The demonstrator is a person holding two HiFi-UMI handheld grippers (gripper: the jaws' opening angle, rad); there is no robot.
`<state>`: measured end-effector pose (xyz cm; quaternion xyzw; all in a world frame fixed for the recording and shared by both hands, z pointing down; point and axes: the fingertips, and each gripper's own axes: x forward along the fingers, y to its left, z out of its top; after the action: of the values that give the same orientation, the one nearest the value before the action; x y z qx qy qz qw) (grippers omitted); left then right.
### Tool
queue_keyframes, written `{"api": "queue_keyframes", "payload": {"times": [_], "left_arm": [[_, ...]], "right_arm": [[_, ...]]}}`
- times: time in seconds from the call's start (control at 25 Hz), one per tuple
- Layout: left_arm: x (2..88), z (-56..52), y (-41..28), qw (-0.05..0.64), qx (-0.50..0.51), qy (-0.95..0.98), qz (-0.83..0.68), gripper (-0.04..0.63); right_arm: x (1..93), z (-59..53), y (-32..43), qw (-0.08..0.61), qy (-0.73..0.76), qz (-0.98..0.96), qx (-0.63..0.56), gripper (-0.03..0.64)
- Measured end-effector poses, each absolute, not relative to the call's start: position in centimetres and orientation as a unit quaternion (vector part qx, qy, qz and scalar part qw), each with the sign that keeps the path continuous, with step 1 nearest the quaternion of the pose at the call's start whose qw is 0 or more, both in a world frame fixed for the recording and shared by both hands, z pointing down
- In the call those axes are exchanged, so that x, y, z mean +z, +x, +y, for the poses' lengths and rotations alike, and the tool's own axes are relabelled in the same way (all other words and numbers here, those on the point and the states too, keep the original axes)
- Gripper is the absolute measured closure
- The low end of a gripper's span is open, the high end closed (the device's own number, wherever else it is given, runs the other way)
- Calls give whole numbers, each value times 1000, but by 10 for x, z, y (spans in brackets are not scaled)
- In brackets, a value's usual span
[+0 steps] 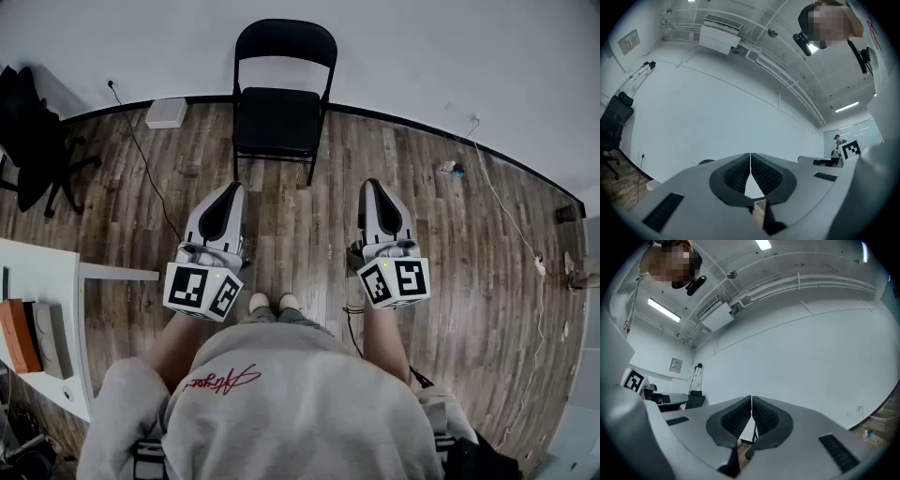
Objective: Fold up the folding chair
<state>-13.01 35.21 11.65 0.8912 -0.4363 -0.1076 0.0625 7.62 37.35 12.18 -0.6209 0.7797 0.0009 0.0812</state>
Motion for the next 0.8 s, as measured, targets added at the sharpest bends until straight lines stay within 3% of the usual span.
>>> {"api": "queue_keyframes", "payload": {"times": [0.4, 0.8], "left_arm": [[127, 363, -135, 73, -101, 888, -442, 575], [126, 363, -136, 79, -102, 886, -446, 575]], "right_arm": [[117, 378, 64, 59, -614, 787, 25, 597], [107, 382, 68, 94, -613, 784, 29, 597]]}}
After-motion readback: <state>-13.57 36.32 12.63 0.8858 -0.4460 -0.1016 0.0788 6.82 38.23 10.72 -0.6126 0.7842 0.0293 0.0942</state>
